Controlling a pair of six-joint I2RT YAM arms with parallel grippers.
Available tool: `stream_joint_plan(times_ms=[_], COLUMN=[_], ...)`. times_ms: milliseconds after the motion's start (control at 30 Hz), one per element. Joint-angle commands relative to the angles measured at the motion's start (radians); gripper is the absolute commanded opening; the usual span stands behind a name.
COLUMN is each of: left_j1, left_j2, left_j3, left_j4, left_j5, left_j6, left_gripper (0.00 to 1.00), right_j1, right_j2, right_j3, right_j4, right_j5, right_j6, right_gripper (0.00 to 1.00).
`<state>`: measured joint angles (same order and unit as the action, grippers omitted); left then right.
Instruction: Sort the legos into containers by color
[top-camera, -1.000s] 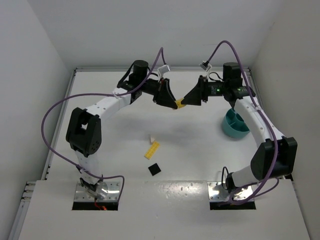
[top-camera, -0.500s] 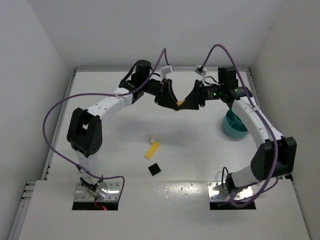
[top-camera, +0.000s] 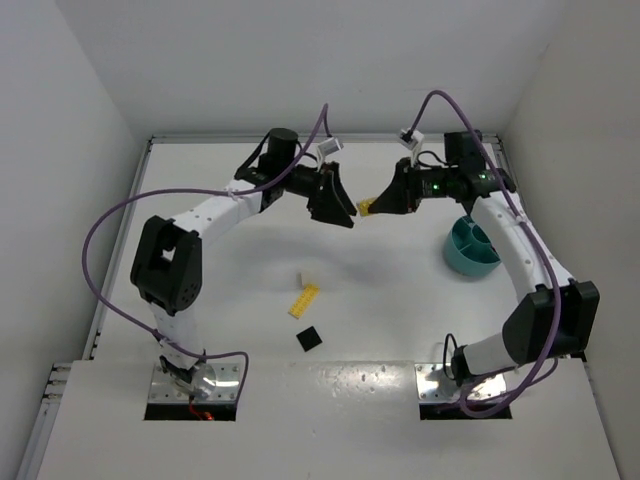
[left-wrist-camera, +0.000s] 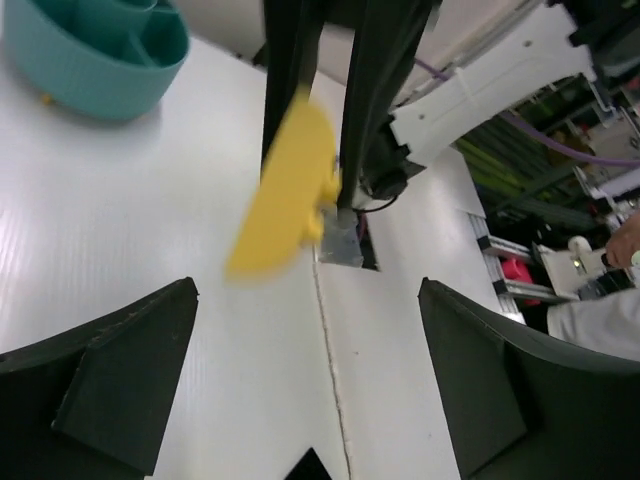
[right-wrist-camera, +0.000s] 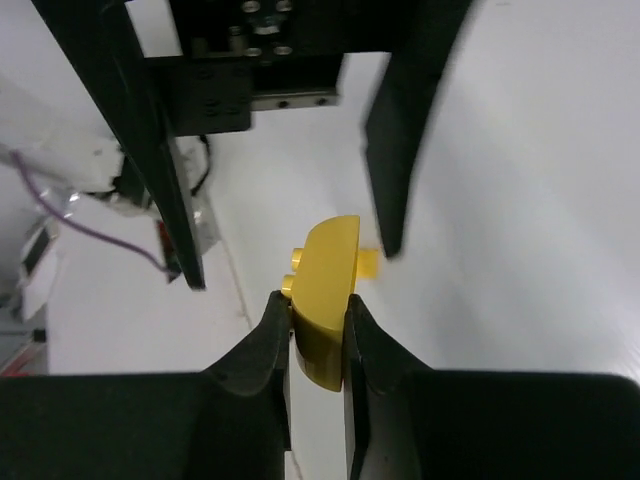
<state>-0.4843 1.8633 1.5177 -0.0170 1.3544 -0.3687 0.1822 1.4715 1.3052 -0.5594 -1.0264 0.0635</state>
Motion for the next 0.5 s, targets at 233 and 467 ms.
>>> stream_joint_plan(times_ms=[233,467], left_j1=[0.205,0.196], left_j2=[-0.235,-0.299], left_j3=[-0.162,-0.149], left_j4=[-0.269,-0.409], left_j5=[-0.532,-0.942], left_j6=[0.229,0.275], left_gripper=[1.00,1.00], right_j1=[-0.268,-0.460], right_j2=[-0.062,0.076], right_j3=[0.156,0.264], right_j4=[-0.528,-0.715], right_j5=[0.553,0.756], right_j6=[-0.381,-0.461], right_gripper=[0.00,0.00])
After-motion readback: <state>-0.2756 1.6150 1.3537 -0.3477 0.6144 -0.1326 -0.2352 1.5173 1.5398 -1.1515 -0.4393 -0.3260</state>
